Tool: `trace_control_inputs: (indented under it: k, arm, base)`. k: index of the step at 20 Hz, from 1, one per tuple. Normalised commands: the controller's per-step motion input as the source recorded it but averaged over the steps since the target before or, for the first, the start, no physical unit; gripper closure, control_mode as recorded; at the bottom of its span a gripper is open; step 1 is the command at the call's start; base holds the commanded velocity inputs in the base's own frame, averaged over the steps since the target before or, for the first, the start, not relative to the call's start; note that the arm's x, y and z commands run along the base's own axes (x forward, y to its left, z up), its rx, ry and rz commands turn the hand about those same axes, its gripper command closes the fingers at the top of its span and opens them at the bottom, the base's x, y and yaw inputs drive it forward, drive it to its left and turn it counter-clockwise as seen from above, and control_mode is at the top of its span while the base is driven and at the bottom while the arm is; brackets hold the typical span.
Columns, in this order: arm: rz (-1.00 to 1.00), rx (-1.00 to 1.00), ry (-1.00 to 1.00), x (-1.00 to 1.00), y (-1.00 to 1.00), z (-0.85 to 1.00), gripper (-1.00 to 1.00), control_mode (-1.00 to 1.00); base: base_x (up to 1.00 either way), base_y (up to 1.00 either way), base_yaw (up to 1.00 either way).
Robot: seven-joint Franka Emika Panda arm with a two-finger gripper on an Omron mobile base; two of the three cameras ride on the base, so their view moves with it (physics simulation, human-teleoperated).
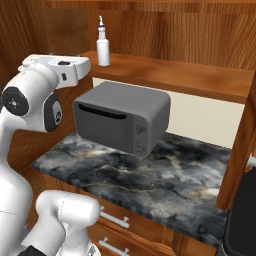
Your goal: Move the cutting board and knife to the sink. Then move spray from the cabinet to the counter.
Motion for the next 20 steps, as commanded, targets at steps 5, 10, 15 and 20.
trace_control_inputs:
  k: [5,10,15,20]
  arm:
    - [0.0,0.0,0.12,0.21,0.0,0.16,-1.0,-1.0]
    - [0.0,0.0,0.12,0.19,0.0,0.15,-1.0,-1.0]
    - [0.0,0.0,0.04,0.17,0.0,0.03,-1.0,-1.0]
    - [0.0,0.0,0.0,0.16,0.0,0.0,-1.0,-1.0]
  base:
    - [0.0,0.0,0.0]
    - [0.0,0.0,0.0]
    - [0.0,0.0,0.0]
    - [0.0,0.0,0.0]
